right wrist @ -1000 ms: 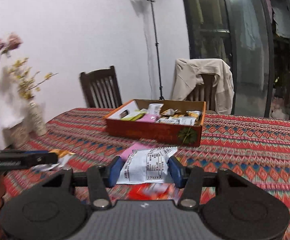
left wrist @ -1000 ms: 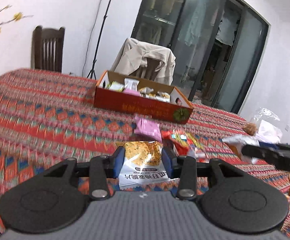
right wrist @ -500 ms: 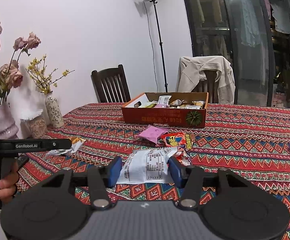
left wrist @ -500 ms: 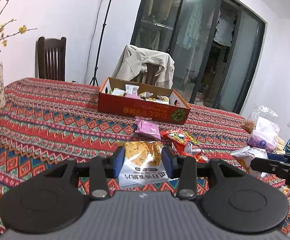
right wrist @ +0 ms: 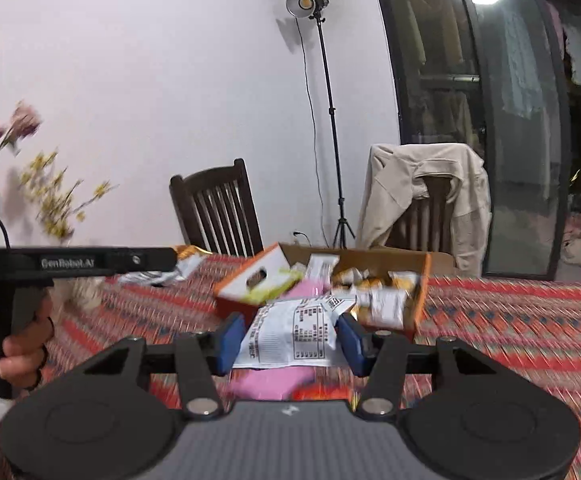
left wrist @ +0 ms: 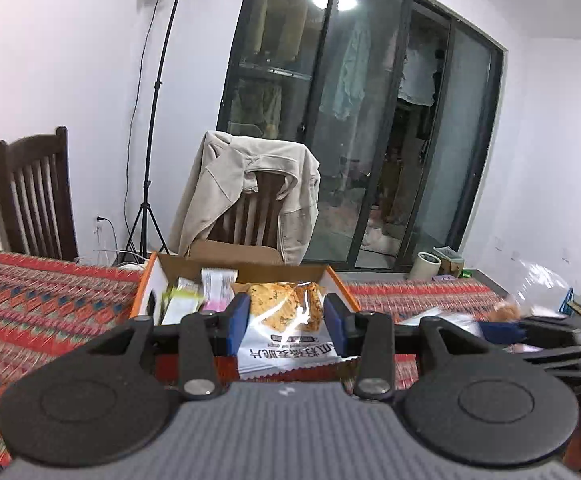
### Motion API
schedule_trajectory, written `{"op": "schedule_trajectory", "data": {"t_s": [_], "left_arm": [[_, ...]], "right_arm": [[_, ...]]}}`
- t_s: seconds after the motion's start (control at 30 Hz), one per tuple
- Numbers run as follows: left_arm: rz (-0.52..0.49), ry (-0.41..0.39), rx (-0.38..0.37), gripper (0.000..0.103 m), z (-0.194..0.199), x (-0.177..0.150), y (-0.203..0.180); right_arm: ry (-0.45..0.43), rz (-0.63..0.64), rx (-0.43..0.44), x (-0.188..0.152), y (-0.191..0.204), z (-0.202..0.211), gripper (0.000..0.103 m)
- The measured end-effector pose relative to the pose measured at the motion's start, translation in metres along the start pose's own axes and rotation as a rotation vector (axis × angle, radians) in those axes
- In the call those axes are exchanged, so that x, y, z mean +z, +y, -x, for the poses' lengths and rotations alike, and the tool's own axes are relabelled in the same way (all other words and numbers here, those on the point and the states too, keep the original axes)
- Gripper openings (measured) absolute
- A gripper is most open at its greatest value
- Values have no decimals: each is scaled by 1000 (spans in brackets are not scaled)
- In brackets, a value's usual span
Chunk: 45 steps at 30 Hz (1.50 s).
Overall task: Organize snacks
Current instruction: 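Lift both held cracker packets and carry them over the box, then open both tools to release the cracker packets into the box, then withdraw both tools back toward the remaining packets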
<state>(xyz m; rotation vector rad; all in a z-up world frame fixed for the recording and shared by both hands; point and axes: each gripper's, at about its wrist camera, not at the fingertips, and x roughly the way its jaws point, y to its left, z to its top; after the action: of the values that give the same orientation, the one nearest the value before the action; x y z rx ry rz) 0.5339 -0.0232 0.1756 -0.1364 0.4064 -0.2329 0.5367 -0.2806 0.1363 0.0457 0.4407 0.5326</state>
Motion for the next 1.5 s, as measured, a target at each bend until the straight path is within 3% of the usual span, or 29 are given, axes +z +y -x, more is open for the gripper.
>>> {"op": "schedule_trajectory", "data": {"t_s": [0.2, 0.43, 0.6, 0.77, 0.87, 0.93, 1.03, 1.2, 1.5], "left_arm": [[20, 48, -8, 42, -85, 21, 10], [74, 192, -2, 42, -185, 9, 27], [77, 267, 12, 42, -239, -9, 38], [74, 304, -2, 46, -266, -23, 48], [75, 304, -2, 61, -264, -26, 54], [67, 292, 1, 71, -256, -25, 58], [58, 282, 19, 71, -239, -16, 63], [14, 252, 70, 74, -195, 6, 76], [-49, 194, 104, 83, -65, 37, 77]], "right_arm": [[99, -46, -20, 31, -34, -126, 51], [258, -37, -75, 6, -50, -243, 51], [334, -1, -108, -13, -50, -291, 50], [379, -85, -16, -21, -58, -306, 45], [396, -148, 70, -21, -65, -302, 47], [391, -140, 72, -19, -64, -295, 51], [373, -95, 35, -10, -62, -281, 62], [333, -79, 1, 19, -68, -250, 63], [213, -2, -86, 72, -45, -130, 70]]}}
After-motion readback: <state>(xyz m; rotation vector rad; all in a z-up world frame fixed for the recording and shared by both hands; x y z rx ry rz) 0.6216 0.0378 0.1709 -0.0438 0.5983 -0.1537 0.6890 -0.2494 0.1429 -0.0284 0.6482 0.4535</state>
